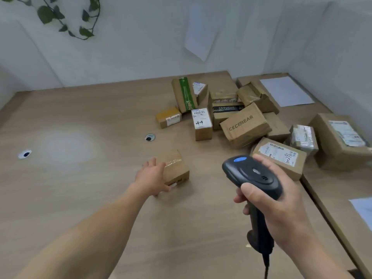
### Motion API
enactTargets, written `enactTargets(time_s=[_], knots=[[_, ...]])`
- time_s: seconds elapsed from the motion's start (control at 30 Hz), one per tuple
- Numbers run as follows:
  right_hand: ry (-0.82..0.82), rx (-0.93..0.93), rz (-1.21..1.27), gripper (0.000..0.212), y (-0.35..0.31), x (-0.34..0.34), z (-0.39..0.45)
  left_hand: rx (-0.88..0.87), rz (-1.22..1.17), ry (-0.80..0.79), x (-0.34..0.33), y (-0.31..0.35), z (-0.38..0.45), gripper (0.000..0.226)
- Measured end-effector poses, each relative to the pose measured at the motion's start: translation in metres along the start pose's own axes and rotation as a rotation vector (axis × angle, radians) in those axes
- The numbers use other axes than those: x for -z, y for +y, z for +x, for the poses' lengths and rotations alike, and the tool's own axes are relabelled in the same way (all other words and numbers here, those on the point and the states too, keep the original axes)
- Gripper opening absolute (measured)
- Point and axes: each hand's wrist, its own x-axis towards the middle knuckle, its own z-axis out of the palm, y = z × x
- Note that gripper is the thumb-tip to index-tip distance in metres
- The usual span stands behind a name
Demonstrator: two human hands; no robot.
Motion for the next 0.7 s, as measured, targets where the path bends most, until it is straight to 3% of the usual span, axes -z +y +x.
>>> enactTargets(time_s=[0.13,0.33,0.47,0.63,0.7], knots=[[-0.005,-0.046,-0.020,0.073,0.009,-0.016,0.019,0.011,0.007,-0.057,-0.016,-0.014,0.032,0.077],[-0.017,-0.059,-0.037,0.073,0.013,-0.034,0.029,-0.008,0.026,-0.023,-0.023,-0.027,0.037,0.068],[-0.051,-0.049,-0.026,0.082,0.009,-0.042,0.025,-0.018,-0.017,-0.116,-0.028,-0.031,0.013,0.082],[-0.155,-0.017,-0.011,0.069,0.001,-0.043,0.003,0.081,-0.384,-0.376,-0.029,-0.040,-0.037,0.082],[-0.183,-0.012,-0.016,0.067,-0.001,-0.038,-0.010,0.163,-0.538,-0.362,-0.036,-0.043,-0.064,0.081]])
